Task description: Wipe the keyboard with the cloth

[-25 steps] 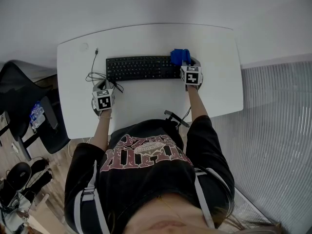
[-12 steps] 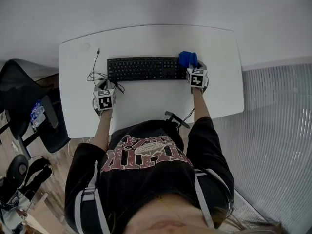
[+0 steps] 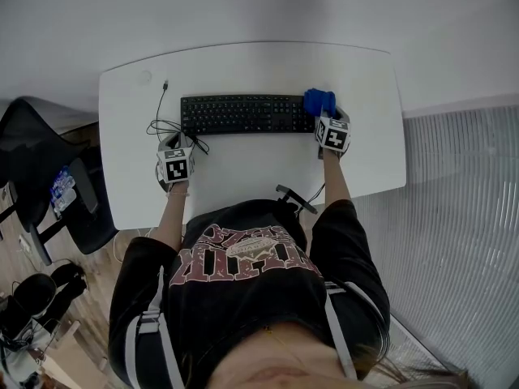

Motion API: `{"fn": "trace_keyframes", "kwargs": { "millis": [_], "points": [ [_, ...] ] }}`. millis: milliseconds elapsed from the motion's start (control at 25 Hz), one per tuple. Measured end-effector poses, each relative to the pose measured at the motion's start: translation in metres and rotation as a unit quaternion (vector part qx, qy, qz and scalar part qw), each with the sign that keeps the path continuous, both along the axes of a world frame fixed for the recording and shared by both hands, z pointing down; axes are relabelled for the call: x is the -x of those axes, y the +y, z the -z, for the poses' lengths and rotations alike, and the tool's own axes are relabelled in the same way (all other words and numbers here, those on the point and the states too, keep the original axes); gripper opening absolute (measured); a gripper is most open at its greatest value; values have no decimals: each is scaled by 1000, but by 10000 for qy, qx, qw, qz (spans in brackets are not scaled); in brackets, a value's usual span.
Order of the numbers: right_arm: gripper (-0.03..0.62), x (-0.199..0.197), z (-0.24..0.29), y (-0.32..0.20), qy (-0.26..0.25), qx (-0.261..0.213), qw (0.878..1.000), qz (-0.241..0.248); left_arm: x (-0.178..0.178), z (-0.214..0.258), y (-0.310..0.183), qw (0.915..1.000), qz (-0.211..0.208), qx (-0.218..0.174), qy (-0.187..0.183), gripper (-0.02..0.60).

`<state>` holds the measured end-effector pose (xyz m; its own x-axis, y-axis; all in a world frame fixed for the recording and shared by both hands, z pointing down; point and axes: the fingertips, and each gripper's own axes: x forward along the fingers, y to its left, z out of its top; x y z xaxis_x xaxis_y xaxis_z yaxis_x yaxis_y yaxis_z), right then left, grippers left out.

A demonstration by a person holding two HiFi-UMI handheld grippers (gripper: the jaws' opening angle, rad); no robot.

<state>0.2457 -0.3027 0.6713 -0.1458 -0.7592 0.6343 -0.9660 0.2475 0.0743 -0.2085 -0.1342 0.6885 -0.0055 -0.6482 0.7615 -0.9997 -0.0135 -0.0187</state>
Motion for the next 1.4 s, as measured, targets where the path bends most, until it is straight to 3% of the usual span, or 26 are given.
{"fn": "trace_keyframes", "kwargs": {
  "millis": [480, 880, 1120, 1400],
  "points": [
    [64, 70, 45, 18, -491, -421, 9969, 449, -1, 0, 0, 10000, -55, -38, 0, 31],
    [64, 191, 46, 39, -857, -278, 9855, 1435, -1, 2, -1, 9999, -14, -76, 111, 31],
    [64, 292, 58, 65, -1458, -115, 9623, 2295, -4, 2, -1, 9998, 29, -91, 175, 31],
    [64, 385, 87, 113, -2058, -35, 9129, 3524, -24, 9, 0, 9996, 83, -237, 131, 31]
  ]
}}
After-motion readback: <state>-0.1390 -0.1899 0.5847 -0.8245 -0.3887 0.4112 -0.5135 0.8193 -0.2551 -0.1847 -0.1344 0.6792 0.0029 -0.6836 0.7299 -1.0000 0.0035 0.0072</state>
